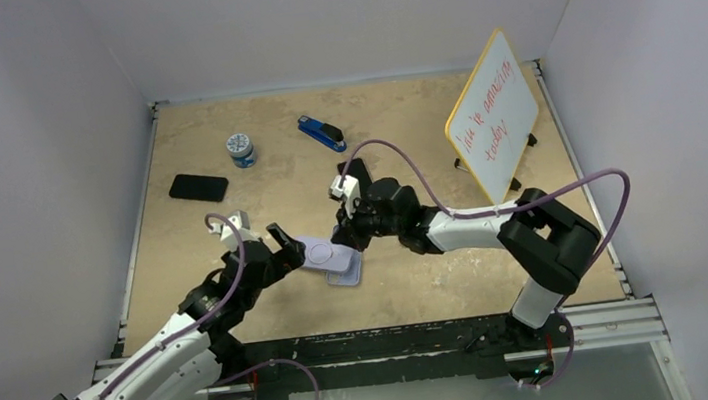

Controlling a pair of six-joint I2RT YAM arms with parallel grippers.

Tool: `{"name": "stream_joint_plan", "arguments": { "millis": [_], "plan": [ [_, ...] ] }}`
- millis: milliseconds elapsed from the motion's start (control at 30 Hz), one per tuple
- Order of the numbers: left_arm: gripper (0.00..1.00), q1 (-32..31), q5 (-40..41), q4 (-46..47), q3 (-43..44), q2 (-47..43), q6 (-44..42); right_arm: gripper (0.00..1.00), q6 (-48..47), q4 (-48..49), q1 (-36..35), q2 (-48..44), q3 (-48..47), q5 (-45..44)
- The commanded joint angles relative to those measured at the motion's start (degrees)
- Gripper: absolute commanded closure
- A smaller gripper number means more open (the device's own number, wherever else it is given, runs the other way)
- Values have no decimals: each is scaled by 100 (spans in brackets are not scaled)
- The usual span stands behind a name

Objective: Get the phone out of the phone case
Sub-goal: Pick up the phone at the center of the board.

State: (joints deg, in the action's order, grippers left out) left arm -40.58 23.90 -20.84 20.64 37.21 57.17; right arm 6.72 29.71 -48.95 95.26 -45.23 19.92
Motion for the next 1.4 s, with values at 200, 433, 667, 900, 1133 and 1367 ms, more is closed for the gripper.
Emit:
{"name": "stream_joint_plan", "arguments": {
  "millis": [200,433,667,900,1133,1367],
  "plan": [
    [0,-5,157,54,86,-22,-27,47,-1921,-1098,-432,-424,-197,-585],
    [0,-3,519,-352,111,-352,155,41,-2923,-1602,-1038,-685,-12,-1539],
    [0,-8,607,-555,137,-588,119,40,-3863,-1245,-1204,-1107,391,-1598],
    [0,-5,542,-510,149,-631,20,42,-4475,-1134,-1301,-900,336,-1662],
    [0,-3,469,-452,118,-627,-28,42,-5008,-1308,-1434,-635,352,-1912],
    [0,-3,449,-394,104,-617,-44,43,-5259,-992,-1521,-363,412,-2083]
  ]
}}
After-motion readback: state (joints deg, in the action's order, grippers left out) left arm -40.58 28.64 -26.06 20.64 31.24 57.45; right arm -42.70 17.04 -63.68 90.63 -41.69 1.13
